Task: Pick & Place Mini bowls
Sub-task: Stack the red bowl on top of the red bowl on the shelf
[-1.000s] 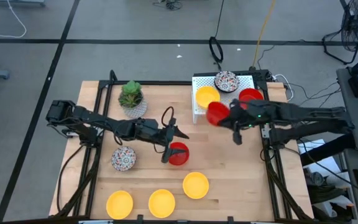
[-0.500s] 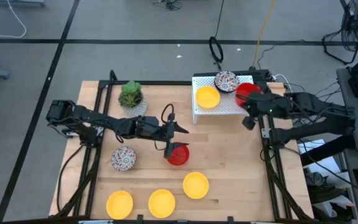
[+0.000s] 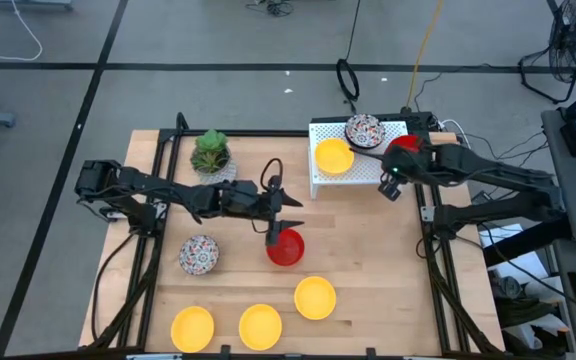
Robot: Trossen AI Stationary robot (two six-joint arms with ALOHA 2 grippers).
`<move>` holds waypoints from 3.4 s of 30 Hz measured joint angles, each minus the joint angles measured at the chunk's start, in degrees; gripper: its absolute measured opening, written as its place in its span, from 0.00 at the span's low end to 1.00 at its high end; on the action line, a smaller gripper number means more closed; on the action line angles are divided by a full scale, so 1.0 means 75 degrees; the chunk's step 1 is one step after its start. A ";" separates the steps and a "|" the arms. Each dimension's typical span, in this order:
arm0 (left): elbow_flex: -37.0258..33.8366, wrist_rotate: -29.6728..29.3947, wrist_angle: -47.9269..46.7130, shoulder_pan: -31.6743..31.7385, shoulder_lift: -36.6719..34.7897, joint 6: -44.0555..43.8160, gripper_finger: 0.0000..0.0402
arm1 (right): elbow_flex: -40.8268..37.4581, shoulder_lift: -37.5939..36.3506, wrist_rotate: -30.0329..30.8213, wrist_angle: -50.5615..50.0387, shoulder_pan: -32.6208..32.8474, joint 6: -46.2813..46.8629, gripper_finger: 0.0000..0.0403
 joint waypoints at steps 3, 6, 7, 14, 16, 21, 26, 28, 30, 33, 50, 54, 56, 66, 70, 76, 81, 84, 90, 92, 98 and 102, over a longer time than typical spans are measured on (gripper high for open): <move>-0.0003 0.0004 -0.0213 -0.0006 0.0000 -0.0003 0.57 | -0.0069 0.0121 -0.0006 0.0139 -0.0174 -0.0204 0.00; -0.0006 0.0009 -0.0391 -0.0006 0.0000 -0.0008 0.57 | -0.0128 0.0156 -0.0136 0.0378 -0.0244 -0.0390 0.00; -0.0005 0.0009 -0.0437 -0.0006 0.0000 -0.0016 0.57 | -0.0154 0.0153 -0.0287 0.0448 -0.0266 -0.0432 0.00; -0.0006 0.0006 -0.0481 -0.0006 0.0000 -0.0020 0.57 | -0.0259 0.0152 -0.0896 0.0652 -0.0312 -0.0588 0.00; -0.0006 0.0006 -0.0481 -0.0006 0.0000 -0.0020 0.57 | -0.0259 0.0150 -0.0814 0.0651 -0.0312 -0.0588 0.00; -0.0006 0.0006 -0.0491 -0.0006 0.0000 -0.0020 0.57 | -0.0259 0.0149 -0.0837 0.0643 -0.0312 -0.0633 0.07; -0.0006 0.0008 -0.0669 -0.0006 0.0000 -0.0100 0.57 | -0.0240 0.0119 -0.0840 0.0636 -0.0312 -0.0915 0.18; -0.0006 0.0038 -0.0915 -0.0006 0.0000 -0.0294 0.57 | -0.0129 0.0080 -0.0840 0.0642 -0.0312 -0.1032 0.23; -0.0006 0.0196 -0.1311 -0.0017 0.0000 -0.0579 0.57 | 0.0027 0.0034 -0.0841 0.0644 -0.0310 -0.1151 0.27; -0.0003 0.0683 -0.2250 -0.0047 0.0003 -0.0979 0.57 | 0.0267 -0.0049 -0.0846 0.0654 -0.0298 -0.1300 0.32; -0.0003 0.1401 -0.4128 -0.0911 0.0539 -0.0142 0.57 | 0.0458 -0.0146 -0.3043 0.2247 -0.0292 -0.2546 0.34; -0.0003 0.1603 -0.4140 -0.0912 0.1014 -0.0052 0.57 | 0.0458 -0.0143 -0.3043 0.2246 -0.0292 -0.2555 0.34; -0.0003 0.1611 -0.4122 -0.0921 0.1153 0.0034 0.57 | 0.0458 -0.0144 -0.3043 0.2246 -0.0292 -0.2556 0.34; -0.0003 0.0475 -0.4383 -0.0918 0.1387 0.0289 0.52 | 0.0458 -0.0143 -0.3043 0.2255 -0.0292 -0.2604 0.33; -0.0003 0.0341 -0.4399 -0.0915 0.1387 0.0495 0.34 | 0.0458 -0.0143 -0.3043 0.2436 -0.0292 -0.2616 0.33; 0.0003 0.0351 -0.4353 -0.0803 0.1360 0.0483 0.03 | 0.0458 -0.0143 -0.3086 0.2936 -0.0292 -0.2618 0.33; -0.0006 0.0407 -0.4048 -0.0758 0.1253 0.0433 0.05 | 0.0075 -0.0117 -0.4295 0.3722 -0.0207 -0.2560 0.34; -0.0004 0.0635 -0.3576 -0.0737 0.0955 0.0430 0.02 | -0.0447 -0.0023 -0.4702 0.4417 0.0151 -0.2830 0.35; -0.0003 0.1300 -0.2526 -0.0601 0.0493 0.0348 0.05 | -0.1827 0.0359 -0.4847 0.6702 0.1047 -0.3818 0.40; 0.0009 0.1482 -0.2118 -0.0592 0.0466 0.0350 0.05 | -0.2135 0.0588 -0.4858 0.7485 0.1317 -0.3843 0.42; -0.0003 0.2149 -0.1600 -0.0542 0.0481 0.0319 0.02 | -0.2095 0.1645 -0.5221 0.8010 0.1901 -0.4136 0.47; -0.0006 0.2299 -0.1564 -0.0534 0.0487 0.0259 0.05 | -0.1665 0.2335 -0.5645 0.8028 0.2056 -0.4403 0.48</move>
